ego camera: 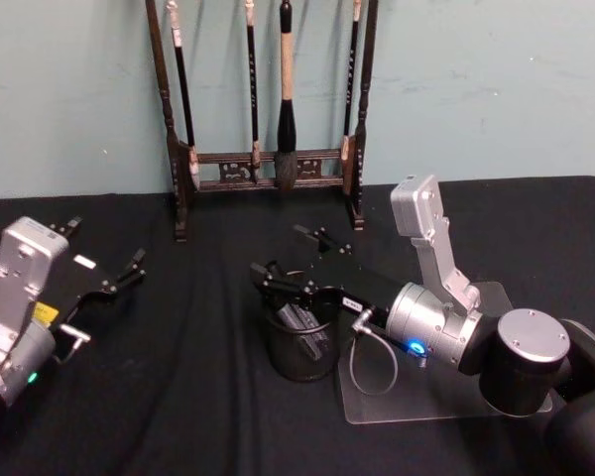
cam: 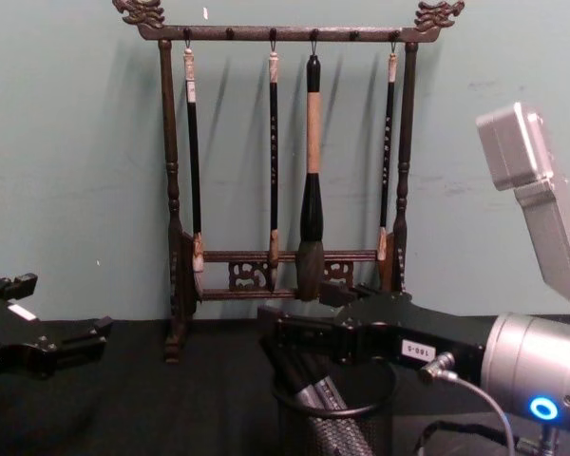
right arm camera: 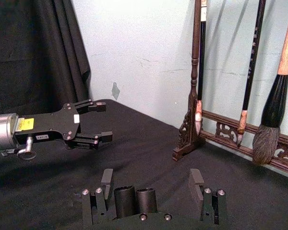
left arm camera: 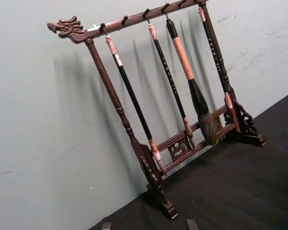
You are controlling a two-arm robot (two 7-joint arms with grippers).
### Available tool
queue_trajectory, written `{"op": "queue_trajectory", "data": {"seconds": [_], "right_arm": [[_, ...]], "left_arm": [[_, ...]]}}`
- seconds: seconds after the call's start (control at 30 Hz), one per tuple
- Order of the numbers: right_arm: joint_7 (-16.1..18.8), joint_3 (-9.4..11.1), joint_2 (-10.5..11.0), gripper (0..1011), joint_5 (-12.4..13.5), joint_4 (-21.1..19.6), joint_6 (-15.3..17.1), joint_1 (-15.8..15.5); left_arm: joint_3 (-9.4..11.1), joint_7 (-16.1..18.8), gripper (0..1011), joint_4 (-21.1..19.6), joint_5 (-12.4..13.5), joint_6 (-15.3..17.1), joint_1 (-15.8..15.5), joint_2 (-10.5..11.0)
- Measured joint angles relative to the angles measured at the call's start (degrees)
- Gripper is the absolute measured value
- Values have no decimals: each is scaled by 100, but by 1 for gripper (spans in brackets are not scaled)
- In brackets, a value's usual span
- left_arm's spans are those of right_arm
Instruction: Pick up the water-based marker from the table and place it into the pen holder.
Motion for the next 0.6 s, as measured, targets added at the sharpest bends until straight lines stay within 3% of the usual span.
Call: {"op": "queue_trajectory", "data": {"seconds": [0.3, 0.6], "right_arm": [[34, 11, 64, 1000, 41, -84, 32, 14], [-341, 277, 365, 1000, -46, -631, 47, -159]], "left_arm": [[0, 0, 1009, 0, 0, 0, 0, 0], [0, 0, 1009, 0, 0, 0, 0, 0]]}}
